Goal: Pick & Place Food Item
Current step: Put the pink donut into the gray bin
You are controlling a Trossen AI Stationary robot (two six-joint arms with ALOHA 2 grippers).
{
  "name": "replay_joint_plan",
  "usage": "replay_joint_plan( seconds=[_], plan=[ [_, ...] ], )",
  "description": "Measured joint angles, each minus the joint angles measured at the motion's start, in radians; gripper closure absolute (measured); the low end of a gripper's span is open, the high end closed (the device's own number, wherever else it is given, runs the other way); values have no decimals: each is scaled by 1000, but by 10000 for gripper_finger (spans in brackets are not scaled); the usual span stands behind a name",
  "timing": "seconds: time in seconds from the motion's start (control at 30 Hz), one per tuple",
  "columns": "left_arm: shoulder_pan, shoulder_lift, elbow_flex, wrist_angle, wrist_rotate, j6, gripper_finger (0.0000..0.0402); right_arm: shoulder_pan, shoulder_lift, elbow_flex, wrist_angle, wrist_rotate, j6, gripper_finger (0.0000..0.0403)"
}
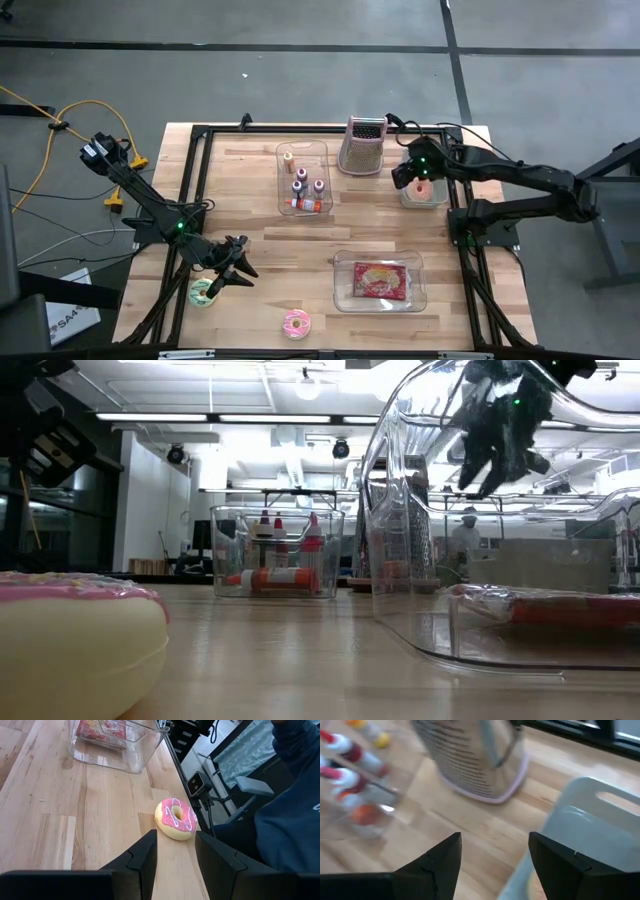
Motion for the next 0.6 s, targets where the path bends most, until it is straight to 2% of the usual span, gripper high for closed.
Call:
replay_joint_plan(
  seconds=[0.27, 0.6],
  plan=[
    [0, 0, 0, 0, 0, 0, 273, 78, 0, 0, 118, -128, 12, 184],
    [0, 0, 0, -2, -17, -13, 273, 265, 11, 0, 438, -218, -16, 183]
  ],
)
